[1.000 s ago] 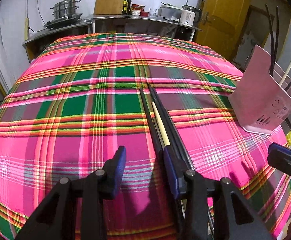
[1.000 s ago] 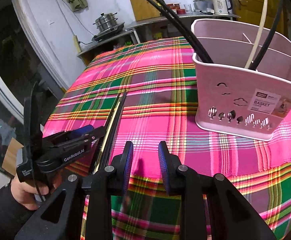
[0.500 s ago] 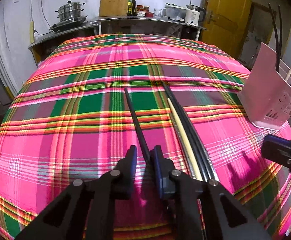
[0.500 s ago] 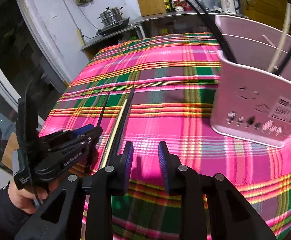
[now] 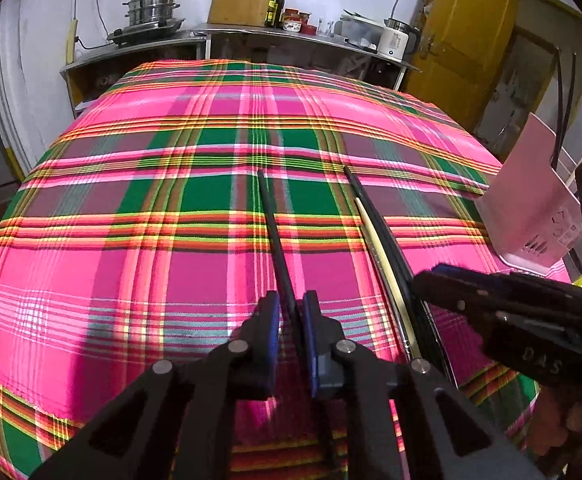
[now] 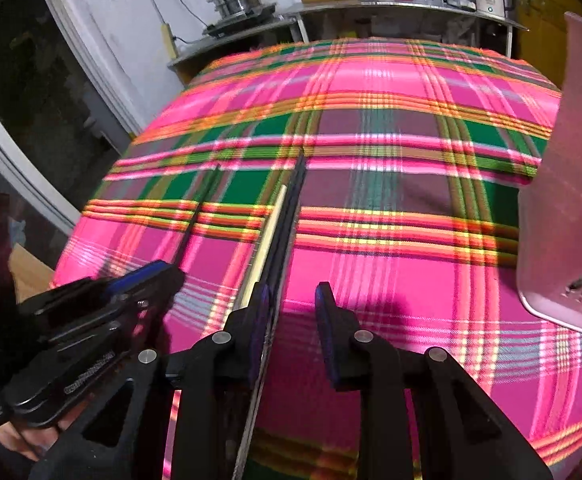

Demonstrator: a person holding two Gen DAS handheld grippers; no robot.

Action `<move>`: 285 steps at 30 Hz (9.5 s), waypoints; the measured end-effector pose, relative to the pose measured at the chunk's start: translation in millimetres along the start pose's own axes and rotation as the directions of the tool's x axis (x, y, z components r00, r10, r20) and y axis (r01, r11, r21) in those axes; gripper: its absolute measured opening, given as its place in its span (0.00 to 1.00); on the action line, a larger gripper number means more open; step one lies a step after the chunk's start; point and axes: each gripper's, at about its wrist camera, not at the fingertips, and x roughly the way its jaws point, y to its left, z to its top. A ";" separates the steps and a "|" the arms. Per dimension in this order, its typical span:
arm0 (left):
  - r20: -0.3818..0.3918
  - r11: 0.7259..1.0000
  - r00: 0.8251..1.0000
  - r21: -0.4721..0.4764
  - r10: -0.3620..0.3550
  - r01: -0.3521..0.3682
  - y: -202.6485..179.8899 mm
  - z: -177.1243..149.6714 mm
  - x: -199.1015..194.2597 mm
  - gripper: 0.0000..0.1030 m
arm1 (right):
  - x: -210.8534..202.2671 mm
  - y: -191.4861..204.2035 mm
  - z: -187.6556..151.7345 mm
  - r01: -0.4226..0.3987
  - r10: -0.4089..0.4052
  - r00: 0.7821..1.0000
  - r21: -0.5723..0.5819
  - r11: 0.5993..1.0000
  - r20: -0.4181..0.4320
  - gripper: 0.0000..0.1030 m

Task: Organize utensils
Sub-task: 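Close the left tool on a black chopstick while the right tool grasps another chopstick, then lift both held chopsticks upright and carry them over the pink holder, then lower both chopsticks into the holder and open both tools, then move both tools back over the remaining chopsticks on the cloth, then close the left tool on a black chopstick while the right tool grasps a black chopstick, then lift both chopsticks upright and carry them over the pink holder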

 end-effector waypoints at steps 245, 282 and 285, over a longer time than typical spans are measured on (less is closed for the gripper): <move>-0.009 1.000 1.000 -0.024 -0.016 0.016 7.8 -9.4 -6.8 0.12 | -7.1 -8.6 -4.5 0.034 -0.034 0.999 0.016 0.999 0.001 0.19; 0.046 0.998 0.997 0.005 -0.062 0.062 -7.2 21.1 -47.1 0.06 | -56.8 8.2 20.4 0.031 -0.027 0.993 -0.034 0.999 0.114 0.05; 0.071 0.997 0.995 0.011 -0.075 0.074 -10.9 24.9 -61.3 0.06 | -72.6 7.9 18.6 0.022 -0.018 0.990 -0.031 0.999 0.142 0.05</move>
